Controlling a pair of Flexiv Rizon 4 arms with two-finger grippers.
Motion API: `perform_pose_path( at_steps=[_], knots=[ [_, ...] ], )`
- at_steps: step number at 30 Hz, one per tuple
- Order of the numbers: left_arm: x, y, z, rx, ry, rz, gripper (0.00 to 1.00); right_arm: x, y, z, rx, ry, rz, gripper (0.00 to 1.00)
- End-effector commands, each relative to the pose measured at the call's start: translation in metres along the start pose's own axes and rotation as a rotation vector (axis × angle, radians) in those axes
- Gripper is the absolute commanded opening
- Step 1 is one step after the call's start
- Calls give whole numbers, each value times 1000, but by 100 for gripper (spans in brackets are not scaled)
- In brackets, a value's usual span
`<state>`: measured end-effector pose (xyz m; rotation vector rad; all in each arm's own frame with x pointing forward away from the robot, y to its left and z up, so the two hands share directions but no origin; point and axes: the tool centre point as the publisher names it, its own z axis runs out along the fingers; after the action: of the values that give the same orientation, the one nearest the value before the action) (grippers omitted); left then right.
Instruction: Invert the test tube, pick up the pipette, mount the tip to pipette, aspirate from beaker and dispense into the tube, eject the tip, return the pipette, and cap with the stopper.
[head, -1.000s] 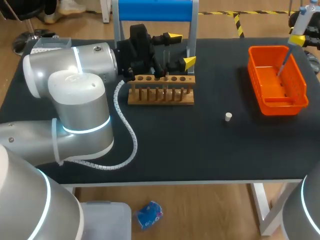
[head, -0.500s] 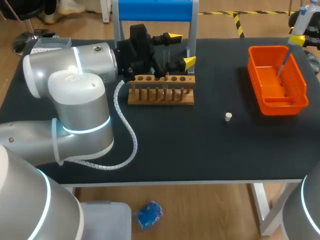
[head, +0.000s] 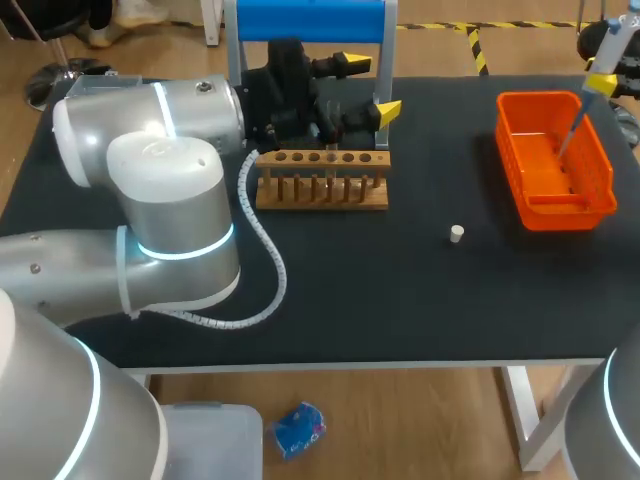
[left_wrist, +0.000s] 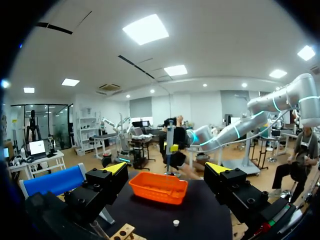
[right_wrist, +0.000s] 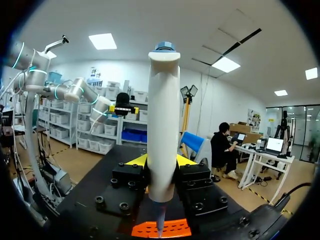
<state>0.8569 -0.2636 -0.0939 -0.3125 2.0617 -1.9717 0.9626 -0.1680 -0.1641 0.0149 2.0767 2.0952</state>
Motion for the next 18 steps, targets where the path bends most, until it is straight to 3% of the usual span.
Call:
perform_pose_path(
  at_steps=[1, 12, 18],
  knots=[
    [0, -9, 31, -15, -26, -1, 100, -7, -6, -5, -11, 27, -1, 0],
    [-12, -30, 77, -58, -71, 49, 100, -7, -6, -5, -11, 27, -1, 0],
    [-27, -42, 116, -133, -146, 54, 100, -7, -6, -5, -11, 27, -1, 0]
  ],
)
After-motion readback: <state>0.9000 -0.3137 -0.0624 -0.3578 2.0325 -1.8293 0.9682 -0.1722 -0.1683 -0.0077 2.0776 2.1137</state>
